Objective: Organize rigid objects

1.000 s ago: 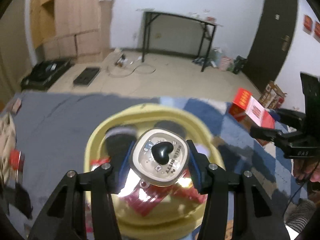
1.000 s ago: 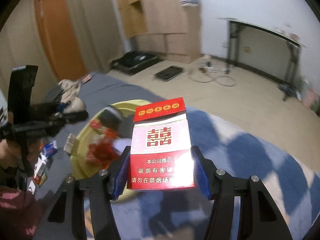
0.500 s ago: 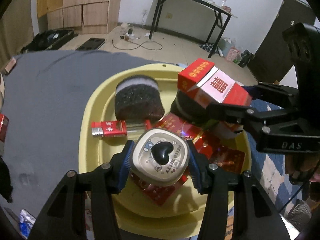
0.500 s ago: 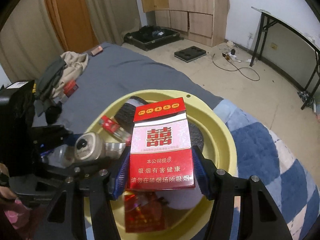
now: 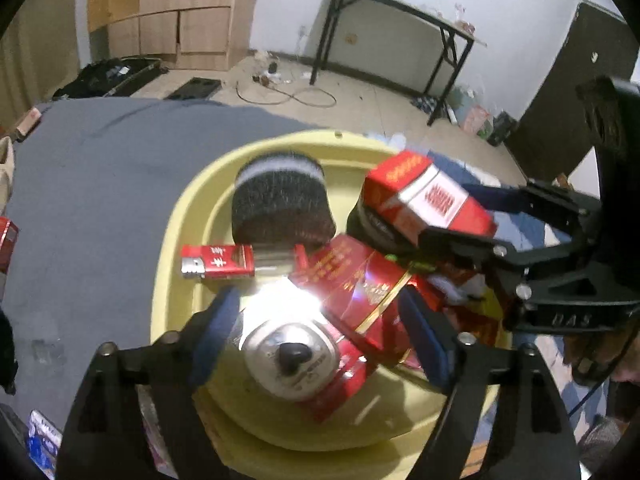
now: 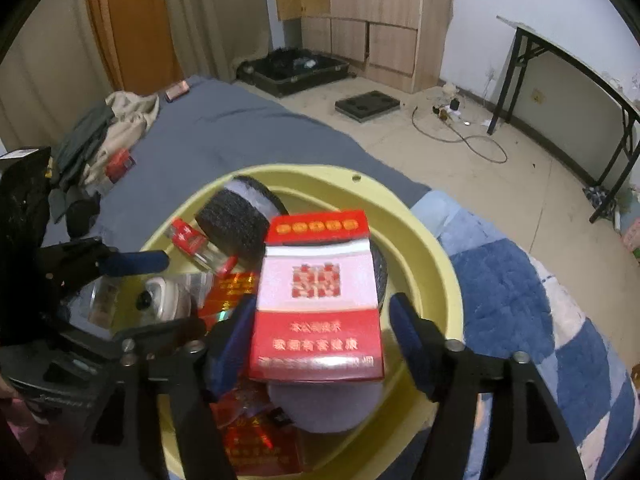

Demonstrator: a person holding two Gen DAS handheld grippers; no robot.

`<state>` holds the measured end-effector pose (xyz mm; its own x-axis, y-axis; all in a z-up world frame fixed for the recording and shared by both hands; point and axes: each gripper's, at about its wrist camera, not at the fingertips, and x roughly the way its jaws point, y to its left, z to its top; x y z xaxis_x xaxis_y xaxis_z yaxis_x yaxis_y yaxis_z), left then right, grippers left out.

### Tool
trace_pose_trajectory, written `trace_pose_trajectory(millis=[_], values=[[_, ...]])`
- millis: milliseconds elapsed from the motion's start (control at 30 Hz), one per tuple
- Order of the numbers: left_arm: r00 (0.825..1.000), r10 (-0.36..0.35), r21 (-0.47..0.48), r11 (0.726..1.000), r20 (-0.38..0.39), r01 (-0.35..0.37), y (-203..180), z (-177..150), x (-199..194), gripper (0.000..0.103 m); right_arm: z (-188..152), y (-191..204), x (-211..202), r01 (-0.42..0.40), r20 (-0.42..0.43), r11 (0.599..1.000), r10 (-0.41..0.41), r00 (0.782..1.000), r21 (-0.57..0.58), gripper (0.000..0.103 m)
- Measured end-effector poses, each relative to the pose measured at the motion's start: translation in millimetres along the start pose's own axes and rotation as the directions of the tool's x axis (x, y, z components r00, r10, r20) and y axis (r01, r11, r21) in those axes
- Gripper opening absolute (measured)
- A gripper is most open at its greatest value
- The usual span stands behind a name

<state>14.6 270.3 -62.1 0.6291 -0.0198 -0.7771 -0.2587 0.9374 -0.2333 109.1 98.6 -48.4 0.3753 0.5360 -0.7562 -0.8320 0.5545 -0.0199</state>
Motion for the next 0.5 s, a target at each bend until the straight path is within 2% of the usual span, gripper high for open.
trace_pose_trajectory(millis=[67, 133, 333, 433, 500], values=[[1.000, -0.002, 0.004, 1.000, 0.028, 0.002, -6.8, 3.1, -9.7, 0.100, -0.9, -3.9, -12.4, -0.007, 0.038, 1.000, 0.006, 0.999, 0.012, 0.080], [0.997, 0.014, 0.012, 1.000, 0.079, -0.015, -17.4, 6.2, -23.1, 0.103, -3.8, -12.8, -30.8, -0.015, 0.089, 0.999, 0.012, 0.996, 0.035, 0.095], [0.988, 0.026, -0.021, 1.000, 0.154, -0.023, -61.7, 7.3, -47.5, 0.103, -26.1, -48.5, -80.4, 0.017, 0.167, 0.999, -0.025, 0.986, 0.046, 0.103], [0.984, 0.059, -0.080, 0.996, 0.165, -0.046, -82.6, -6.1, -51.4, 0.103, -50.1, -63.1, -95.0, 0.026, 0.161, 1.000, -0.028, 0.986, 0.015, 0.103], [0.984, 0.078, -0.099, 0.993, 0.161, -0.063, -101.1, -26.5, -50.0, 0.103, -71.8, -69.4, -97.1, 0.040, 0.138, 0.999, -0.038, 0.990, -0.016, 0.103]])
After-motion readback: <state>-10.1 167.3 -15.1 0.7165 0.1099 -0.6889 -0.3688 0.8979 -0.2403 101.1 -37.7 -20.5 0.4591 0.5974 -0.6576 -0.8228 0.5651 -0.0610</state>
